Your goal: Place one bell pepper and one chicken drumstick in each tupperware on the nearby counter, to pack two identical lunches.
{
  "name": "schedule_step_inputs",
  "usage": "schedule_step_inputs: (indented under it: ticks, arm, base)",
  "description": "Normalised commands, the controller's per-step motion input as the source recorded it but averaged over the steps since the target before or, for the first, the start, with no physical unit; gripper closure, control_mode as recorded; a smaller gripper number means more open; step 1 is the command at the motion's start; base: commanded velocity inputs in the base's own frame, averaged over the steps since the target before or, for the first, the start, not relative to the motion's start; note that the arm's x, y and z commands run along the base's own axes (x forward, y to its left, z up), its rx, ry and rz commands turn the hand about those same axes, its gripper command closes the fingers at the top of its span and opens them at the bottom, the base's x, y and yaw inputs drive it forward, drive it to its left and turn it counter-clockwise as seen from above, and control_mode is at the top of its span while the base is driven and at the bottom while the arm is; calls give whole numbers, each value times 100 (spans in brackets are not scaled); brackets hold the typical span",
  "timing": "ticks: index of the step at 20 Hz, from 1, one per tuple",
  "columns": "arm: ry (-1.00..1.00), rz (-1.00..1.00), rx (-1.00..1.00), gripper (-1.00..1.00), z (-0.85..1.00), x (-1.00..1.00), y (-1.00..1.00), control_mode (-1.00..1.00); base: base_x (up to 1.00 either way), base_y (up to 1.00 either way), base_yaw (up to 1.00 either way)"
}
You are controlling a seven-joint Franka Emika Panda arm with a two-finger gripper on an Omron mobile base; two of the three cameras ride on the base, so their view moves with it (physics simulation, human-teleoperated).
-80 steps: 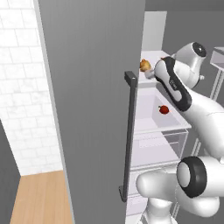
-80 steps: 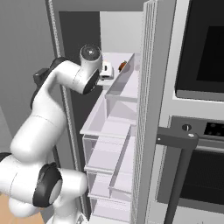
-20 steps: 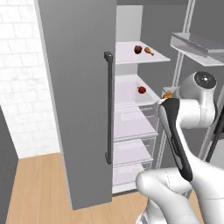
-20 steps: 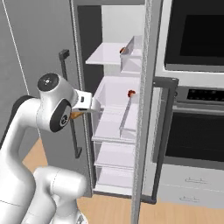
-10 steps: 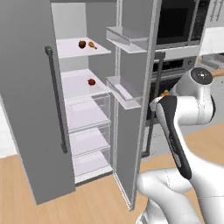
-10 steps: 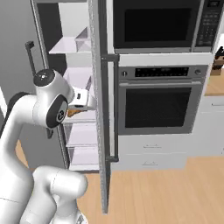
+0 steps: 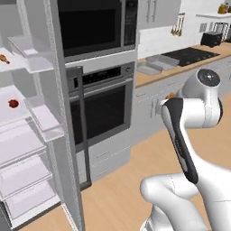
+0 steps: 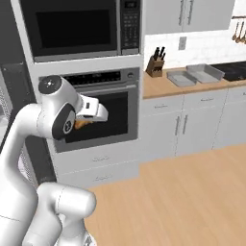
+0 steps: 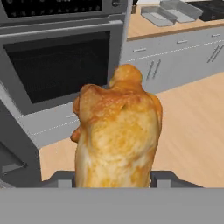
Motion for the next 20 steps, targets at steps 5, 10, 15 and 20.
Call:
schedule_step_inputs:
  ticks: [5, 10, 15, 20]
  arm:
    - [0, 0, 0, 100, 0, 0, 0, 100]
    - [0, 0, 0, 100, 0, 0, 0, 100]
    - [0, 0, 0, 100, 0, 0, 0, 100]
    - [0, 0, 0, 100, 0, 0, 0, 100]
  base:
    - [100, -77, -18]
    - [100, -67, -4]
    - [100, -61, 1]
    - [100, -46, 18]
